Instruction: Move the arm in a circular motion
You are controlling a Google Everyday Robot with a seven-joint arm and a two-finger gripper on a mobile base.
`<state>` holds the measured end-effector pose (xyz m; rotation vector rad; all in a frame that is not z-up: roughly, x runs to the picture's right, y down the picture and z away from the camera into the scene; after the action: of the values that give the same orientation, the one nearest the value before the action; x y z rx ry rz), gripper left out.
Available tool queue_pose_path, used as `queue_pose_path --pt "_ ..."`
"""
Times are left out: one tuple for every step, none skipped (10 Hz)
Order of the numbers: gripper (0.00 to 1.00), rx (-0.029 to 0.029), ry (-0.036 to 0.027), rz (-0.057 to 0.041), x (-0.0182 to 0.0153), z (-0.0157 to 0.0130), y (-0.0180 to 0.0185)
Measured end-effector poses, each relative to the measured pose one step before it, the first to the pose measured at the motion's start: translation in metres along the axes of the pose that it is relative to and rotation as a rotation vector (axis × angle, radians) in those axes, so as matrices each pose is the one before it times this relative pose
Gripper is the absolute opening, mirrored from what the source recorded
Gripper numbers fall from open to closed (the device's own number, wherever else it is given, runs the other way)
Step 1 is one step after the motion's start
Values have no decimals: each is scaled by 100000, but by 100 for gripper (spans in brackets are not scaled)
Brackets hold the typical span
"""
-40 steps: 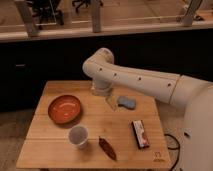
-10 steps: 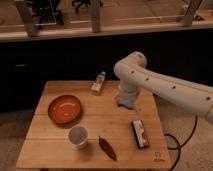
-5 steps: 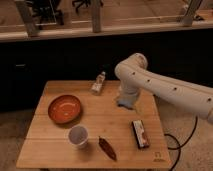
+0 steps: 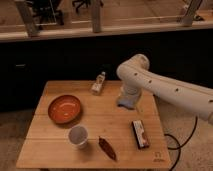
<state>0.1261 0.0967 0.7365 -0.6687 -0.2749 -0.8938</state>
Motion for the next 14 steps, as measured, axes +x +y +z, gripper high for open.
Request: queue_pose_path --pt "80 113 26 -828 85 61 -137" --pt "80 280 27 -832 88 110 -173" --pt "80 -46 58 -680 137 118 -2" --pt "80 -229 194 -618 40 78 28" --pt "80 1 -122 -794 -77 82 -17" --pt "80 -31 -76 -792 -3 90 -34" --pt "80 324 280 -944 67 47 -146" --pt "80 84 93 -2101 -5 196 42" --pt "80 23 203 -971 27 121 50" --pt "80 136 -51 133 44 2 -10" --pt "80 176 266 -906 48 94 -256" --pt "80 74 -31 -1124 -107 61 -232" --pt "80 143 -18 -1179 -77 114 -96" --pt "80 -248 210 -1278 -38 158 24"
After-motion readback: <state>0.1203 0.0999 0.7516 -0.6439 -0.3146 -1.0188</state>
